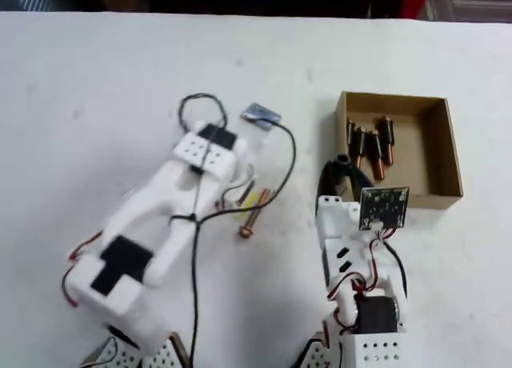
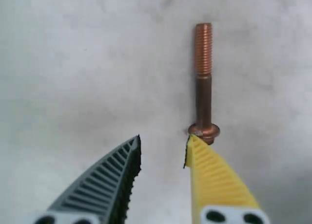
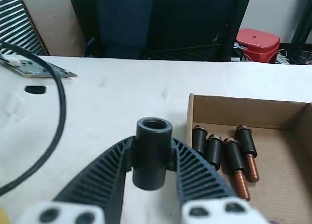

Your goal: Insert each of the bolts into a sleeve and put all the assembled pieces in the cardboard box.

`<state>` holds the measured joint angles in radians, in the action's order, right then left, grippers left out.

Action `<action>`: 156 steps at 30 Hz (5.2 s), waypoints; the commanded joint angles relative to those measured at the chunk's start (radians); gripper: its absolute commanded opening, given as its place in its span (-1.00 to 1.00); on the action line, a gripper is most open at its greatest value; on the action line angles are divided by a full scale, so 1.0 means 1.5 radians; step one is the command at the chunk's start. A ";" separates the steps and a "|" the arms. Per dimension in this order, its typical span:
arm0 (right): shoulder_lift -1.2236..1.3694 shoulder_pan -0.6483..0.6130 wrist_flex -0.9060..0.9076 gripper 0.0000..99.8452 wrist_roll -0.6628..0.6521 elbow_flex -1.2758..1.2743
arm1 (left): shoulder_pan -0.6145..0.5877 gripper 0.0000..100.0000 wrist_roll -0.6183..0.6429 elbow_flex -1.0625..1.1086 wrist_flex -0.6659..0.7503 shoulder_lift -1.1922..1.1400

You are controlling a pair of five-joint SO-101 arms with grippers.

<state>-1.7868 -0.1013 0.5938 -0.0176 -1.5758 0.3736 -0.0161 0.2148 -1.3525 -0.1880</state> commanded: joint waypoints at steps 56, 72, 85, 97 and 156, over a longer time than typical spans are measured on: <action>-0.008 0.007 -0.013 -0.97 0.003 0.006 | 0.031 -0.95 -0.072 -0.234 -0.113 -0.256; -0.008 0.007 -0.017 -0.97 0.003 -0.003 | -0.105 -0.95 -0.462 -0.258 -0.217 -0.142; -0.008 0.007 -0.017 -0.97 0.003 -0.004 | -0.213 -0.95 -0.977 -0.250 -0.237 -0.058; -0.008 0.007 -0.017 -0.97 0.003 -0.004 | -0.219 -0.95 -1.051 -0.083 0.000 -0.059; -0.008 0.007 -0.017 -0.97 0.003 -0.004 | -0.146 -0.77 -0.835 -0.331 -0.283 -0.052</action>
<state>-1.7852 -0.1028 0.5907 -0.0176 -1.5942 0.1481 -1.4523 -0.1212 -1.6794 -0.3245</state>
